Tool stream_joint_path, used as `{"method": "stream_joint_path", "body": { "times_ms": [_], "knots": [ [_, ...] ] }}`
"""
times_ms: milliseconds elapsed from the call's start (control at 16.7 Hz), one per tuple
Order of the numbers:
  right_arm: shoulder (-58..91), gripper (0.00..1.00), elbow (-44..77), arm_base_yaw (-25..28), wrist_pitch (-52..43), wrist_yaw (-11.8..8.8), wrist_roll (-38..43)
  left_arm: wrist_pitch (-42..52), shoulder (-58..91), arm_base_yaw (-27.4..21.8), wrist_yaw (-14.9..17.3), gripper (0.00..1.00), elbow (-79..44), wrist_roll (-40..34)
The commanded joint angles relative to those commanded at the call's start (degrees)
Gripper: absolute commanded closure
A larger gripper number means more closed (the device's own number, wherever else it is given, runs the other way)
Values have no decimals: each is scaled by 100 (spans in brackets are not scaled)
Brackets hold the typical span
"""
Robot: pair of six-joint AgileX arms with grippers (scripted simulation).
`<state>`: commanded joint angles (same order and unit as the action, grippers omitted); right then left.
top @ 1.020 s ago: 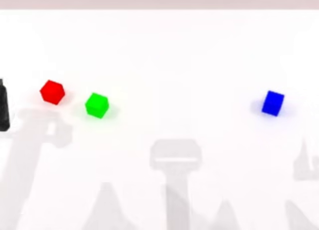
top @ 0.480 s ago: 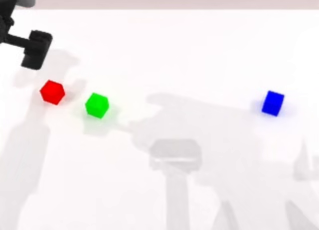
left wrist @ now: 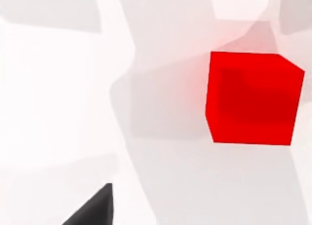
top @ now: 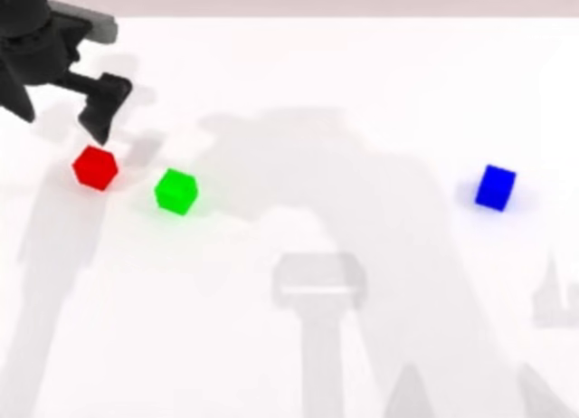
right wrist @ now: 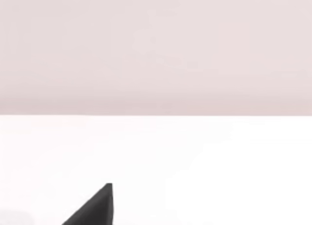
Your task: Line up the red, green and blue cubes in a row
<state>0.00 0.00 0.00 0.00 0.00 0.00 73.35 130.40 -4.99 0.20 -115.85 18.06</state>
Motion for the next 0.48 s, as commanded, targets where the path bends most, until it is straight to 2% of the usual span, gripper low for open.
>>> {"method": "stream_joint_path", "body": {
  "times_ms": [180, 480],
  "knots": [
    [0, 0, 0, 0, 0, 0, 0, 197, 409, -8, 6, 0, -407, 51],
    [0, 0, 0, 0, 0, 0, 0, 196, 424, 26, 5, 0, -415, 49]
  ]
}}
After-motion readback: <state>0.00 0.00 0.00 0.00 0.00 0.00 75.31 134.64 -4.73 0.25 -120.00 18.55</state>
